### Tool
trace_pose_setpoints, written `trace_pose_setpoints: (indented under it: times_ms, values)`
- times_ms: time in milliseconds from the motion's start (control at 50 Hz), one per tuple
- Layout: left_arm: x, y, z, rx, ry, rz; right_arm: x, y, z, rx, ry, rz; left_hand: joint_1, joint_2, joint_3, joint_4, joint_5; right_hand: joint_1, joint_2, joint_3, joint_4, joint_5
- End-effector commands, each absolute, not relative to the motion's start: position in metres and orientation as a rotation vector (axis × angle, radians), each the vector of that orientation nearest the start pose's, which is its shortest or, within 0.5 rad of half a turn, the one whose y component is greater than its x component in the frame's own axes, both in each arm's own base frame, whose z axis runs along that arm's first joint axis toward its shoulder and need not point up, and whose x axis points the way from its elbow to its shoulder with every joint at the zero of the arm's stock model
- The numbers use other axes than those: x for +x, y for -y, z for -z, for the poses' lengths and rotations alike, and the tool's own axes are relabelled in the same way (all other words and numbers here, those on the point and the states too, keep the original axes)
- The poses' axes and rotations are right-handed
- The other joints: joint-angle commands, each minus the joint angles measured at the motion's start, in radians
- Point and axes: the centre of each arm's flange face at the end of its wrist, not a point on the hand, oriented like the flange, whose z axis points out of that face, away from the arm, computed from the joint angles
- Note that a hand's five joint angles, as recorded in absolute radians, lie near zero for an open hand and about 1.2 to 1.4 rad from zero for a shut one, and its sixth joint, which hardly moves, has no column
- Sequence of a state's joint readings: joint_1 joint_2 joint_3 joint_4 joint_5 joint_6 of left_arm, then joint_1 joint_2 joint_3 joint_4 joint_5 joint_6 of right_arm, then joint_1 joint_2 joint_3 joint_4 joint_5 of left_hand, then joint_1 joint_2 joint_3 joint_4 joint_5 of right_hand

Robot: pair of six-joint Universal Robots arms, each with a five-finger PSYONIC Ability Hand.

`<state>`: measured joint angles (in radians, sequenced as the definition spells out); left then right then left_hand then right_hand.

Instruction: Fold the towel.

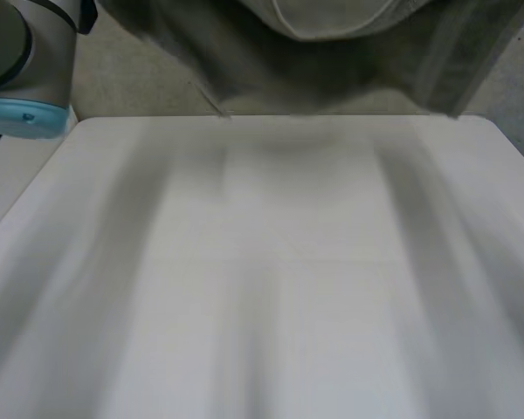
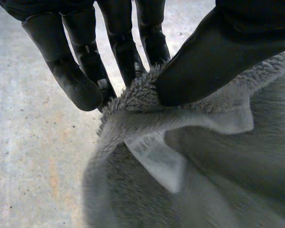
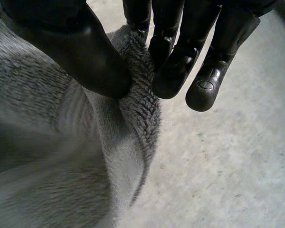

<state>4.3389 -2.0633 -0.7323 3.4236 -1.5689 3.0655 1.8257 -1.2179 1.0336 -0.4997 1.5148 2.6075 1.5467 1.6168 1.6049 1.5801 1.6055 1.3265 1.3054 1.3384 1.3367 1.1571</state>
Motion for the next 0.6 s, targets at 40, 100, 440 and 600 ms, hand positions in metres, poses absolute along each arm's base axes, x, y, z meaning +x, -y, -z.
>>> trace_pose_setpoints:
  times_ms: [40,100,440,600]
  values:
    - [-0.291,0.374,-0.329,0.527,-2.148,2.798,0.256,0.361,-0.312,-1.116,-1.812,2.400,-0.150,-0.221,-0.209,-0.184,-0.384,0.070,0.091,0.058,0.060,0.065]
    - [-0.293,0.368,-0.283,0.694,-2.299,2.633,0.256,0.350,-0.271,-1.237,-1.967,2.150,-0.150,-0.221,-0.209,-0.184,-0.384,0.070,0.091,0.058,0.060,0.065]
    - [-0.247,0.317,-0.141,1.393,-2.315,1.974,0.235,0.295,-0.177,-1.428,-2.240,1.693,-0.150,-0.221,-0.209,-0.184,-0.384,0.070,0.091,0.058,0.060,0.065]
    - [-0.223,0.320,-0.150,1.321,-2.304,1.963,0.224,0.290,-0.190,-1.363,-2.233,1.800,-0.150,-0.221,-0.209,-0.184,-0.384,0.070,0.091,0.058,0.060,0.065]
